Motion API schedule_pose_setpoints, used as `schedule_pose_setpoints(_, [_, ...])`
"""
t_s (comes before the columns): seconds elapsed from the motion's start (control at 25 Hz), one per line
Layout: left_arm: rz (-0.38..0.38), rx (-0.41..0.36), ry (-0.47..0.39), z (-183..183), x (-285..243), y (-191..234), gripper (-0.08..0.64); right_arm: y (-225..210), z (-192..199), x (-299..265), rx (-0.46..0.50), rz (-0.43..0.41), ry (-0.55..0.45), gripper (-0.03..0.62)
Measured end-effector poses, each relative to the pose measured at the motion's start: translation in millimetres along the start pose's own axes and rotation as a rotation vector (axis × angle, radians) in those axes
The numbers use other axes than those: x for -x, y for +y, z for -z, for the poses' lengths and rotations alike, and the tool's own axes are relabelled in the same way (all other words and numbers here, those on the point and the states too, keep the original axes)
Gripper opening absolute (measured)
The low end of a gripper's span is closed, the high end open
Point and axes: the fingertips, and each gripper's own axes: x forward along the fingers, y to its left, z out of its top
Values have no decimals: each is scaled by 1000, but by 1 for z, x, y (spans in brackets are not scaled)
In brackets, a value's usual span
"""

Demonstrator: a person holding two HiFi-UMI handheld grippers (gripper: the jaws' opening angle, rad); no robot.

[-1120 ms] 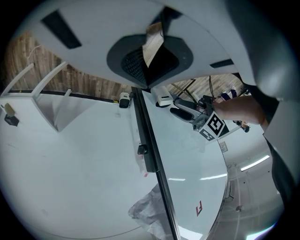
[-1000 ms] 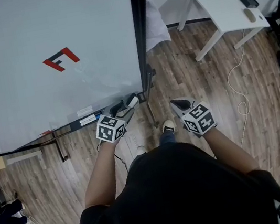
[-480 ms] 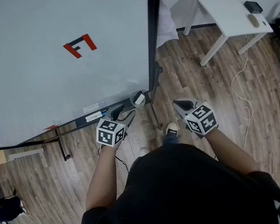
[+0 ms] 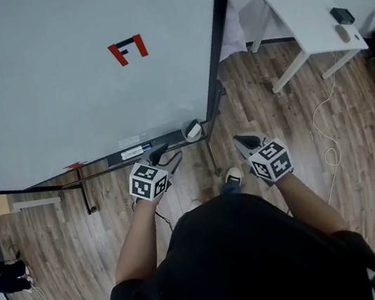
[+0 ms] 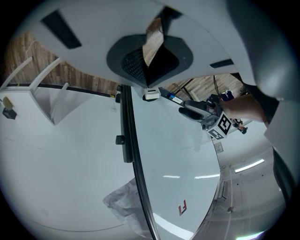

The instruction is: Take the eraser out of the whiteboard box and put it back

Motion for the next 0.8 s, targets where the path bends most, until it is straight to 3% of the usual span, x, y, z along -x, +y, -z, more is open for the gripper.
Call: schedule_pose_setpoints(0.8, [-16, 9, -37, 14, 42, 5, 198, 35, -11, -7, 26, -14, -19, -6])
